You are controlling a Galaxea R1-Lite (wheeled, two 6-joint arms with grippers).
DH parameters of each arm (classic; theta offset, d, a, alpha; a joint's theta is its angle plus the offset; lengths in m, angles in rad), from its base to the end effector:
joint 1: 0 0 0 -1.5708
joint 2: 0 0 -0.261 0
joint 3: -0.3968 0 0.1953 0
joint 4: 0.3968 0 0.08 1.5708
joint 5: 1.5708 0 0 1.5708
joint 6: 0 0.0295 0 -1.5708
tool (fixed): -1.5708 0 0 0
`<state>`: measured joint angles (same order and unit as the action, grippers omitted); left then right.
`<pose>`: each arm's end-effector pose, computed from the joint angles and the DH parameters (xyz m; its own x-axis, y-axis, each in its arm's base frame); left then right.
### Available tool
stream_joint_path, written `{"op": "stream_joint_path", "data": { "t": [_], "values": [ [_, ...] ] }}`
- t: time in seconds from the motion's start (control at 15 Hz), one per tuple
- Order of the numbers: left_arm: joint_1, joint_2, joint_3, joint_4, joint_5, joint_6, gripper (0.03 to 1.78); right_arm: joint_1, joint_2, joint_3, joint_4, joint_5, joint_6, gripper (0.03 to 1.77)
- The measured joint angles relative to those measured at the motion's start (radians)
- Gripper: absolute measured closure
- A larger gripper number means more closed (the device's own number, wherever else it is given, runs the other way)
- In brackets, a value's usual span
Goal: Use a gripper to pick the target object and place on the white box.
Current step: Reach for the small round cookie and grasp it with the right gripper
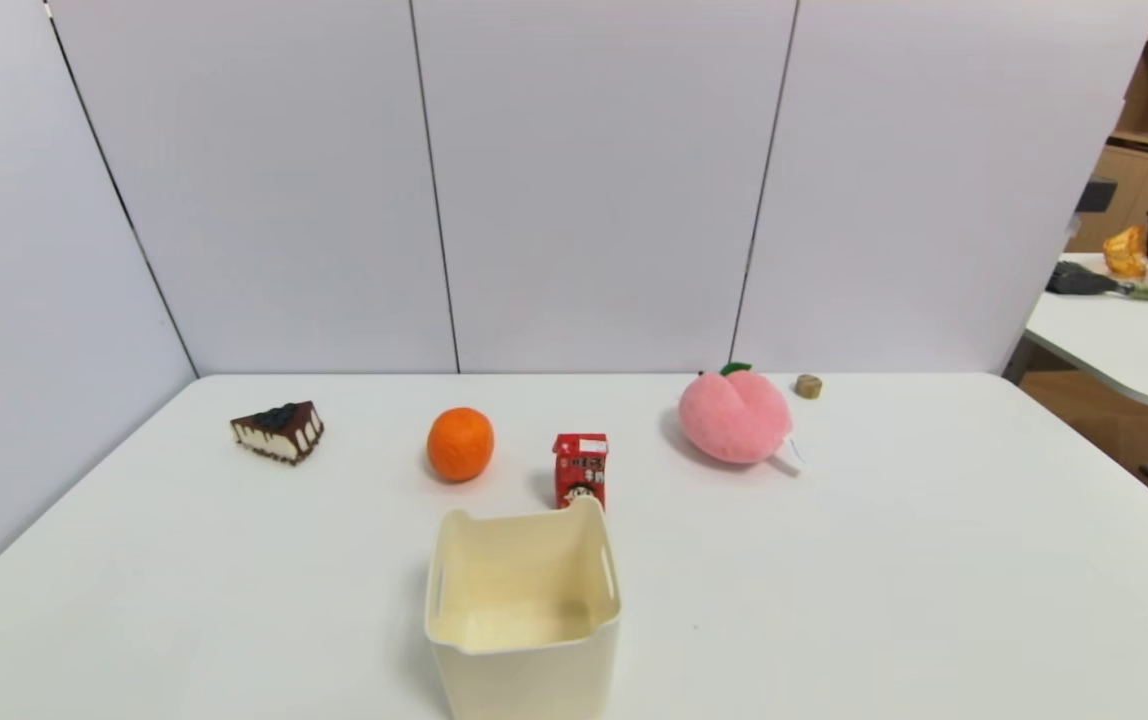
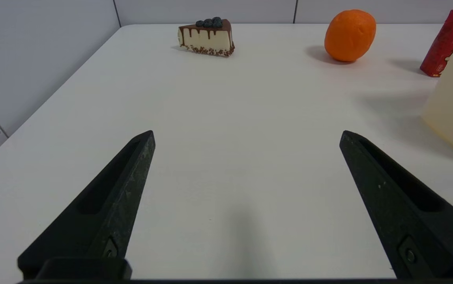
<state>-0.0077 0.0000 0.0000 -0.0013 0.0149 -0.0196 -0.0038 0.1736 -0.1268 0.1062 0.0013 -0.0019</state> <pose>0.0286 0.0002 0.0756 1.0000 0.0072 0.0013 -0.0072 0.9998 -0.0196 0.0346 -0.0001 0.0954 0.9883 -0.0025 -0.1524 0.0022 1.0000 -0.0017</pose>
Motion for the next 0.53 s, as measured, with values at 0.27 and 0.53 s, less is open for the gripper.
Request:
{"op": "stream_joint_path", "data": {
  "t": [0.27, 0.53],
  "values": [
    [0.000, 0.000, 0.000, 0.000, 0.000, 0.000, 0.12, 0.000, 0.194, -0.156, 0.011, -0.001, 0.004, 0.10],
    [0.000, 0.000, 0.000, 0.000, 0.000, 0.001, 0.12, -0.019, 0.529, -0.339, 0.013, 0.004, 0.004, 0.10]
  ]
}}
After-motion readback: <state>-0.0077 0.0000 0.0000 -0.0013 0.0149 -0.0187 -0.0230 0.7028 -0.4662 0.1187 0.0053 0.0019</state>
